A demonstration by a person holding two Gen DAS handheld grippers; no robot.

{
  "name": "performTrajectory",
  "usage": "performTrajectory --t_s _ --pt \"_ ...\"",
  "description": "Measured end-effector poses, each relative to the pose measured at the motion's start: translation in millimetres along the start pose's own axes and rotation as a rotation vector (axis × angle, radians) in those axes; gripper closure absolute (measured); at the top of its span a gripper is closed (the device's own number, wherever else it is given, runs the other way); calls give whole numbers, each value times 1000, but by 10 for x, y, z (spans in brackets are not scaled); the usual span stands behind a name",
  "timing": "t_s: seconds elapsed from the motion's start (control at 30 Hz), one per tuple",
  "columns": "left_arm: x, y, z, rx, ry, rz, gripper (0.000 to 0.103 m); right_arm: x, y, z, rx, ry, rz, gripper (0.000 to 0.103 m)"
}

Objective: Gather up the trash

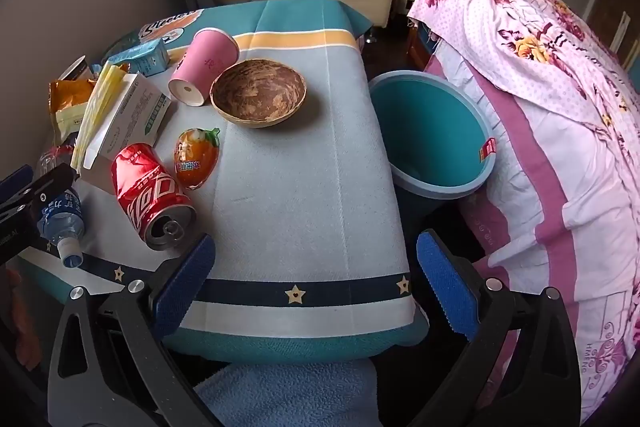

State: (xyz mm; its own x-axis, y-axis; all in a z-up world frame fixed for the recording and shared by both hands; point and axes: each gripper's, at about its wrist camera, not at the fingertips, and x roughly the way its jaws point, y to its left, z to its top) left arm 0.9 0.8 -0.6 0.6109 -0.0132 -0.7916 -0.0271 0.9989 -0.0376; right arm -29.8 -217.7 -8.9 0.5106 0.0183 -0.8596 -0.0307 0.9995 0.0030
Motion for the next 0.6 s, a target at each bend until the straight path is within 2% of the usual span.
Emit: performTrajectory --t_s 0.6 --pt "-123 1 8 4 0 7 3 -62 -31 68 5 8 -8 6"
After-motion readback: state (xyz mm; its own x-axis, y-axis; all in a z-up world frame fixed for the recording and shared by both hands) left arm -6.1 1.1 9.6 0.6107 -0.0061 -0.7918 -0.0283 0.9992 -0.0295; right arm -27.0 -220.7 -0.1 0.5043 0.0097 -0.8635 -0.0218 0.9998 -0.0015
